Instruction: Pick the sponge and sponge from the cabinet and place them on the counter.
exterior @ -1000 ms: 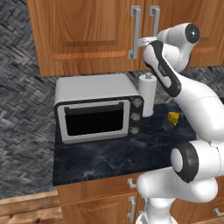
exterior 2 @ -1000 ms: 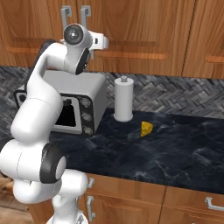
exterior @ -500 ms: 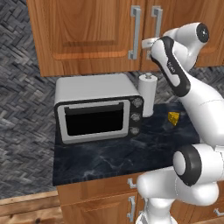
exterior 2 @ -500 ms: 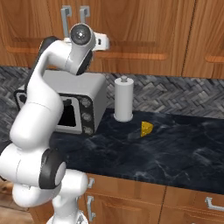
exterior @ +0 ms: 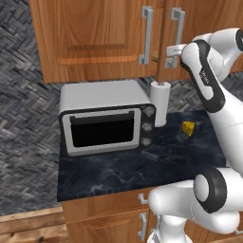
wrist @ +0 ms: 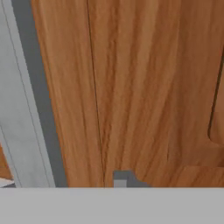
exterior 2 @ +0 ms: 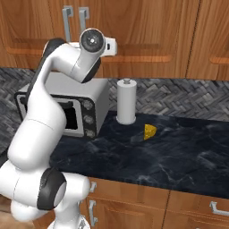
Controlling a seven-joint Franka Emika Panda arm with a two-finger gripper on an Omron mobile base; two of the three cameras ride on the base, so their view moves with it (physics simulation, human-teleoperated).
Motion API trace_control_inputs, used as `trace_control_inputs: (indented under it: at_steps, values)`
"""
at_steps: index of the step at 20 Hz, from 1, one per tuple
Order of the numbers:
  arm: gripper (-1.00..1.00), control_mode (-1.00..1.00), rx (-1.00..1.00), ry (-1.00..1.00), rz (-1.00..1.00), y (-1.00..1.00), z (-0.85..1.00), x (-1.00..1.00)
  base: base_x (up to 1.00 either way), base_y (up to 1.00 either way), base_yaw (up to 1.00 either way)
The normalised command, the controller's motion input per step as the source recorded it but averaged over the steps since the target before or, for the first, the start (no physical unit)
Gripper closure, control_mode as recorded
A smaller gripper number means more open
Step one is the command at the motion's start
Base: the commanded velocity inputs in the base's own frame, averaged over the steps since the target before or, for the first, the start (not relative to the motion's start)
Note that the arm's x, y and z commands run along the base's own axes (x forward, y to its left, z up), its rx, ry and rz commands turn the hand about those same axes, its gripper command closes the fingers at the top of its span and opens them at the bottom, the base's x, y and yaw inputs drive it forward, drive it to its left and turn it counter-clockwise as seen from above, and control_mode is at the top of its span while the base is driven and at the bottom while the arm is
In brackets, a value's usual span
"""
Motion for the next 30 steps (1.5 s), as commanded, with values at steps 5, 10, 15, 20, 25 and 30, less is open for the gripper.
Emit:
trace_control_inputs:
  at_steps: [5,10,15,20,25,30]
  values:
    - [1.00,-1.00,0.03,0.06,0.06,-0.97,0.00,-0.24,0.00,0.00,0.00]
    - [1.00,-1.00,0.03,0.09,0.07,-1.00,0.00,-0.17,0.00,0.00,0.00]
    - [1.00,-1.00,0.04,0.09,0.08,-1.00,0.00,-0.21,0.00,0.00,0.00]
    - [1.00,-1.00,0.07,0.01,0.10,-1.00,-0.01,-0.36,0.00,0.00,0.00]
    - [1.00,-1.00,0.08,0.00,0.09,-1.00,-0.01,-0.41,0.00,0.00,0.00]
    - [1.00,-1.00,0.08,0.01,0.09,-1.00,-0.02,-0.31,0.00,0.00,0.00]
